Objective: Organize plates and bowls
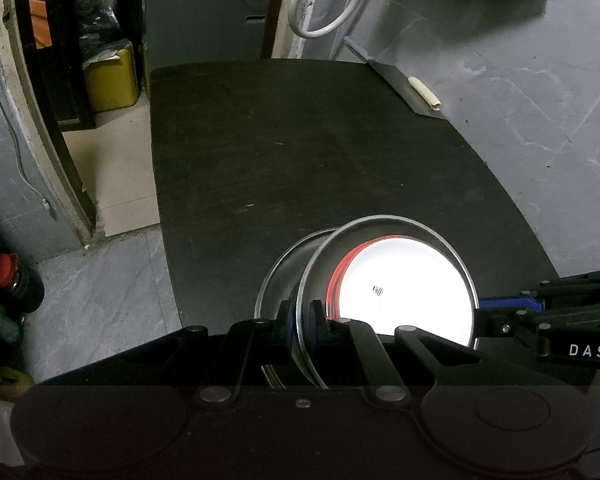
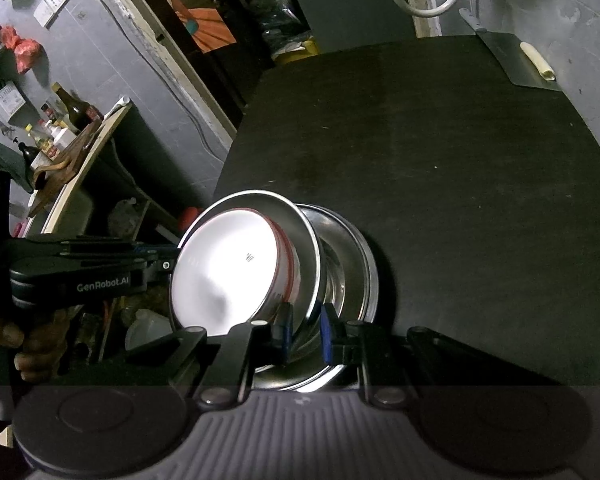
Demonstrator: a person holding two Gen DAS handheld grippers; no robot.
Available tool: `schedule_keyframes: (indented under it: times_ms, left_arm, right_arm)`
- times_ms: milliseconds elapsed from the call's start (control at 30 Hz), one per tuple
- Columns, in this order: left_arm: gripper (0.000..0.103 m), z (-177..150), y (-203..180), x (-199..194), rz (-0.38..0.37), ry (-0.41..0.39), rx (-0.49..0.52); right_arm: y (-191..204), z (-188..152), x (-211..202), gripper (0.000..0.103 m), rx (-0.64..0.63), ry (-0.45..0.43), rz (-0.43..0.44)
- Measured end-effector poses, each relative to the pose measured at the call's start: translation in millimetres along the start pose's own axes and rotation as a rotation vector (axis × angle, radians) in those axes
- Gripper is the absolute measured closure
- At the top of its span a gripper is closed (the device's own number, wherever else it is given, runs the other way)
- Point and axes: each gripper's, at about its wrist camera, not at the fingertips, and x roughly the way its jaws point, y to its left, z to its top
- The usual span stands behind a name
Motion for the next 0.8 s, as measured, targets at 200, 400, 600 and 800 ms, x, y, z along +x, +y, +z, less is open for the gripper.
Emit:
schedule_keyframes:
  times_ms: [200, 400, 600, 800]
  left_arm:
    - [0.097, -0.4, 0.4, 1.2, 0.004, 0.004, -0.001]
    - [0.097, -0.7, 1.7, 5.5, 0.01, 0.012, -0.003]
    - [0.097, -0.4, 0.5, 10.0, 0.017, 0.015, -0.002]
    - [0.096, -0.4, 0.6, 12.6, 0.025, 0.016, -0.004]
  right_arm:
    - [0.0, -0.6, 0.7, 0.085, -0.002, 0.001, -0.004]
    - [0.2, -0.5, 4.9, 0.085, 0.002, 0.007, -0.009]
    - [3.3, -0.5, 7.6, 0.085, 0.006, 0.013, -0.017]
    - [4.6, -1.0, 10.2, 0.085, 0.008, 0.012, -0.024]
